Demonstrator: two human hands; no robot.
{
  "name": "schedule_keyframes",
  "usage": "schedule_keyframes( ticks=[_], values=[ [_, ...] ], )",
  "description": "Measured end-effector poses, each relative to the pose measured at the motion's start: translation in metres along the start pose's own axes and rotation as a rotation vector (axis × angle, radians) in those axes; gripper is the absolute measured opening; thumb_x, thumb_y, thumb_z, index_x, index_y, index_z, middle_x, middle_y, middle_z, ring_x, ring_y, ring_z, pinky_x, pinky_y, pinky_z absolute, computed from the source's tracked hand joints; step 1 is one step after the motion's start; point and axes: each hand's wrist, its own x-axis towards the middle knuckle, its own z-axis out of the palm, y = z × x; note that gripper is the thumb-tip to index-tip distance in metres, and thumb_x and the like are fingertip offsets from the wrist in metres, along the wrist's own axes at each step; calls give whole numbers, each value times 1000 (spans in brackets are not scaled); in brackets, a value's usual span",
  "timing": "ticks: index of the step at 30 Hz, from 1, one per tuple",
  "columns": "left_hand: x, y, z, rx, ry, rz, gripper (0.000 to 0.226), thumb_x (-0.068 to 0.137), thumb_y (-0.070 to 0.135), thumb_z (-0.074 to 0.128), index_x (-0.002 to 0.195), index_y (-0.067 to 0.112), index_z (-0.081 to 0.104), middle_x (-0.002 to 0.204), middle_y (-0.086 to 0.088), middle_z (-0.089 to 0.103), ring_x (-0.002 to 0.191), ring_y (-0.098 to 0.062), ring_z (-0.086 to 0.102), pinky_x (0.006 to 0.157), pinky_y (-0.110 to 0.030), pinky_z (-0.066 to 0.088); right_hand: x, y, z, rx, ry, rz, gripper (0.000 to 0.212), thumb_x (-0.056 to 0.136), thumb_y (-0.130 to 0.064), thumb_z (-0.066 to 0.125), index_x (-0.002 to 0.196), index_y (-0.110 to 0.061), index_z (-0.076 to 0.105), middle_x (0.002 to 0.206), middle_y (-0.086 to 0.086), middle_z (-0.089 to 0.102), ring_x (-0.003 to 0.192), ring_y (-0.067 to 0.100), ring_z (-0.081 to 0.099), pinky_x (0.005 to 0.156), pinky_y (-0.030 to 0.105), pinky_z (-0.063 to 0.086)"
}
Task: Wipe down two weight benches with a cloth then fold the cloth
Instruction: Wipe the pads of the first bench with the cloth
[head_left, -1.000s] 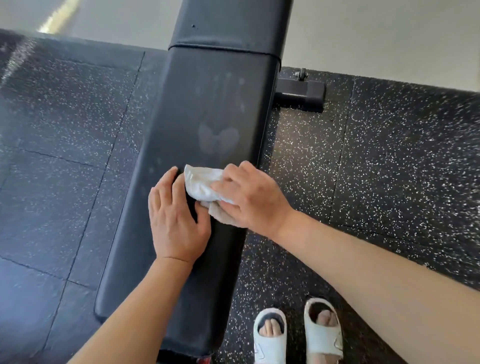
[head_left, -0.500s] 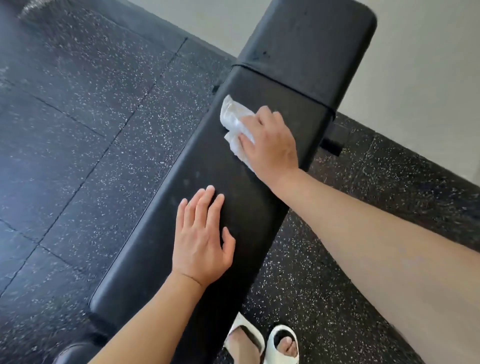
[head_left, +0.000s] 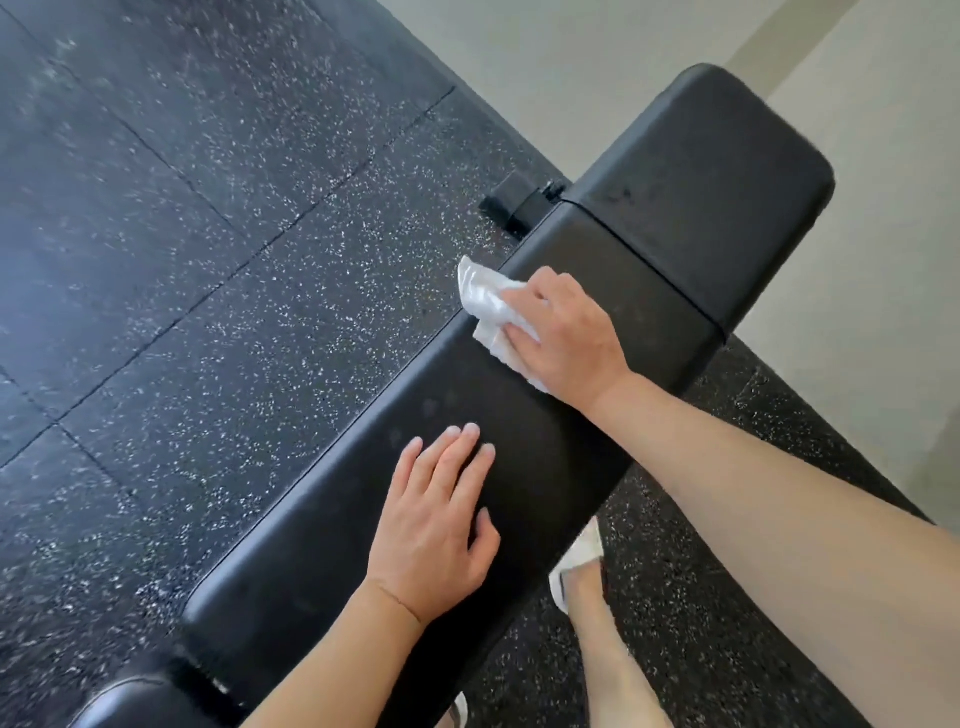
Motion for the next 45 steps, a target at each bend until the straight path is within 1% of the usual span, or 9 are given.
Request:
schedule_keyframes(
  ticks=[6,15,21,26,29,36,38,41,45],
  values=[
    [-12,-12,-8,33,48,-143,59,96,27,53,154,23,51,169,0,36,156,-26,34,129,-53,21,42,-23,21,27,-15,160,19,93,-29,65,96,-11,68,93,10,59,79,31,53,62,44,48],
    [-42,18,4,-50,363,-877,52,95,12,41,141,-10,50,156,-29,45,143,-45,39,121,-68,26,-21,-167,32,344,-214,-299,25,98,-38,64,91,-14,65,95,9,60,84,29,52,67,43,40],
    [4,44,12,-36,424,-1102,48,92,18,48,135,-4,55,157,-25,41,152,-46,32,123,-70,17,27,-75,29,368,-86,-434,35,96,-42,66,85,-9,70,84,12,61,73,31,55,59,44,46],
    [-1,45,26,1,450,-1097,48,95,24,45,139,4,51,162,-20,37,158,-38,26,126,-64,15,97,62,22,188,-73,-240,43,106,-39,47,93,-3,68,90,18,59,78,36,54,68,48,49],
    [1,45,29,2,480,-1102,48,95,23,45,139,5,51,163,-19,38,158,-38,26,126,-64,16,102,68,25,73,-141,-174,30,102,-28,53,87,-4,63,89,16,59,78,36,52,66,51,47],
    [-6,45,15,-24,422,-1060,49,97,25,46,141,6,54,161,-18,41,156,-38,30,126,-60,21,42,-82,24,219,-248,-320,32,98,-38,52,83,-12,64,84,9,59,76,32,53,61,43,38],
    [-27,38,8,-24,392,-992,51,95,25,48,141,4,55,159,-20,44,150,-41,38,124,-54,27,16,-144,26,283,-314,-411,34,97,-41,46,87,-14,63,88,8,60,79,31,55,63,43,36],
    [-75,25,-2,-7,430,-1083,54,91,26,50,135,-5,55,149,-29,48,136,-47,45,119,-50,31,-17,-216,31,310,-366,-511,26,94,-40,51,92,-17,63,93,5,60,83,28,55,66,40,34],
    [-127,21,-10,44,309,-1024,53,94,25,49,142,3,55,155,-17,46,141,-40,46,124,-44,28,-23,-226,38,382,-355,-639,17,94,-29,65,92,-12,66,93,9,60,81,30,54,64,40,41]
  ],
)
